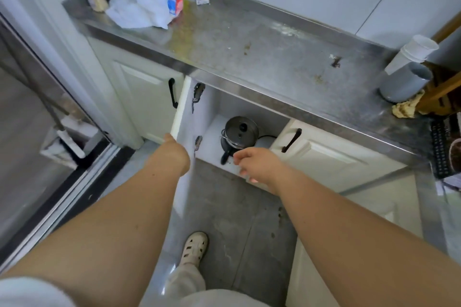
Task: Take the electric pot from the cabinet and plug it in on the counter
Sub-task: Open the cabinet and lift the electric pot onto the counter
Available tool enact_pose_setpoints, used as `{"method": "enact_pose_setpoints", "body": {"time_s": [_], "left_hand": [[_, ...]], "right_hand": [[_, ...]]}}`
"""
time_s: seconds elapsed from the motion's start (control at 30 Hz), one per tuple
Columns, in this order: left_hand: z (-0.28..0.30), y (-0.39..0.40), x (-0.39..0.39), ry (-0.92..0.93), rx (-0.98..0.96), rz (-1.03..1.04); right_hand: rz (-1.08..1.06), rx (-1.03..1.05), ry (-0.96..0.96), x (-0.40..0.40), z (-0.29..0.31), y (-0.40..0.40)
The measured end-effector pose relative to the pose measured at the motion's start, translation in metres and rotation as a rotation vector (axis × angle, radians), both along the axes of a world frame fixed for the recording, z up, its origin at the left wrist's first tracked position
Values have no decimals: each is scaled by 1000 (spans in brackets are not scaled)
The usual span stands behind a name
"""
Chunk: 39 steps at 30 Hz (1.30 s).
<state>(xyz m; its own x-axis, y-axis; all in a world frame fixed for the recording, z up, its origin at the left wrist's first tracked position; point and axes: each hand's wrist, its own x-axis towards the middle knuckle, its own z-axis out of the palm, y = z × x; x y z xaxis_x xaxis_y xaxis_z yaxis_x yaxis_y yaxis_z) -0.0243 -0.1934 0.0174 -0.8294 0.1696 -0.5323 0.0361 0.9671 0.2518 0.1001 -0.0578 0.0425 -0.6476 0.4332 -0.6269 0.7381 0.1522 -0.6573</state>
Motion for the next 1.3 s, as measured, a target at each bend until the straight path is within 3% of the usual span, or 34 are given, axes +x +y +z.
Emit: {"method": "enact_pose_setpoints", "body": {"time_s": [0.1,0.33,0.4,0.53,0.6,0.67,0.8,1.1,1.3], "left_hand": [[-16,-23,-19,71,-54,24],[6,-35,-19,-9,-236,99],[6,-24,-21,67,-251,69],[2,25,-10,245,-10,-196],[-2,62,2,111,187,-347],[-5,104,15,-137,316,-415],[-8,173,31,-408,445,-385],[-27,242,45,-561,578,-270],[-21,222,40,-365,383,-556]], "right_hand": [[11,13,11,-4,5,-3],[-12,24,-5,-13,12,4],[-23,28,-3,-14,12,11],[-94,33,5,-12,5,33],[-157,49,12,-7,-2,47],[-250,73,19,3,-11,66],[-486,119,11,27,-22,106],[-765,50,61,76,-33,146],[-801,20,90,85,-32,135]]}}
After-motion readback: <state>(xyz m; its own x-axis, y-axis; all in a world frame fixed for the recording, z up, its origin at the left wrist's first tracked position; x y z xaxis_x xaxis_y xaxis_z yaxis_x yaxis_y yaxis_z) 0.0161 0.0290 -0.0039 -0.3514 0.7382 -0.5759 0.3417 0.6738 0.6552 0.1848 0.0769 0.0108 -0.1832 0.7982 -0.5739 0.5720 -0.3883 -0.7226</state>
